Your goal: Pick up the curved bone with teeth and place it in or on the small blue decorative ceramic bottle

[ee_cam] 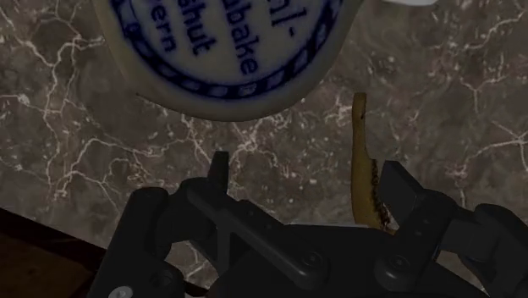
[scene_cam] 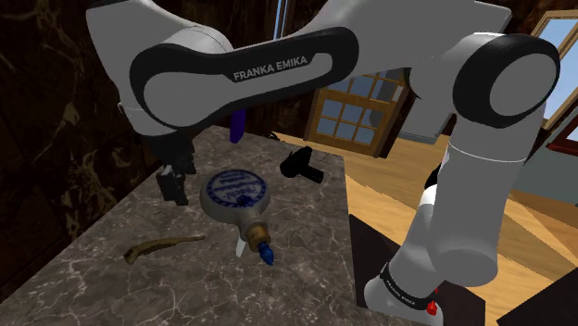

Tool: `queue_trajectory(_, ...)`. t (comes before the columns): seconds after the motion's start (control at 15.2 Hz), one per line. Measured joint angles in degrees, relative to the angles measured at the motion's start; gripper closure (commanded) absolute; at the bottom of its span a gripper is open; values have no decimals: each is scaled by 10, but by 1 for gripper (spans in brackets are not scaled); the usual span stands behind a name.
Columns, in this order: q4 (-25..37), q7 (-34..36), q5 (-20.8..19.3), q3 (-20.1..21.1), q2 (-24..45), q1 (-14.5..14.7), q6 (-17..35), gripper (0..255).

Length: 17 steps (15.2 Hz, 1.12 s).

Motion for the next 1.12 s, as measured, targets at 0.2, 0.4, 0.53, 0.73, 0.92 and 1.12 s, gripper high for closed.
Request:
queue_trajectory(0.2, 41, -7, -27, 14, 46, 28, -4, 0)
queue_trajectory(0.4, 94, -19, -56, 22, 101, 57, -13, 0)
queue_trajectory(0.53, 117, -24, -73, 27, 131, 76, -12, 0)
queue_trajectory(0.73, 111, -25, -80, 27, 140, 79, 2, 0)
queue_trajectory(0.92, 92, -22, -83, 25, 143, 77, 23, 0)
queue_trajectory(1.12, 78, -20, -86, 23, 146, 74, 40, 0)
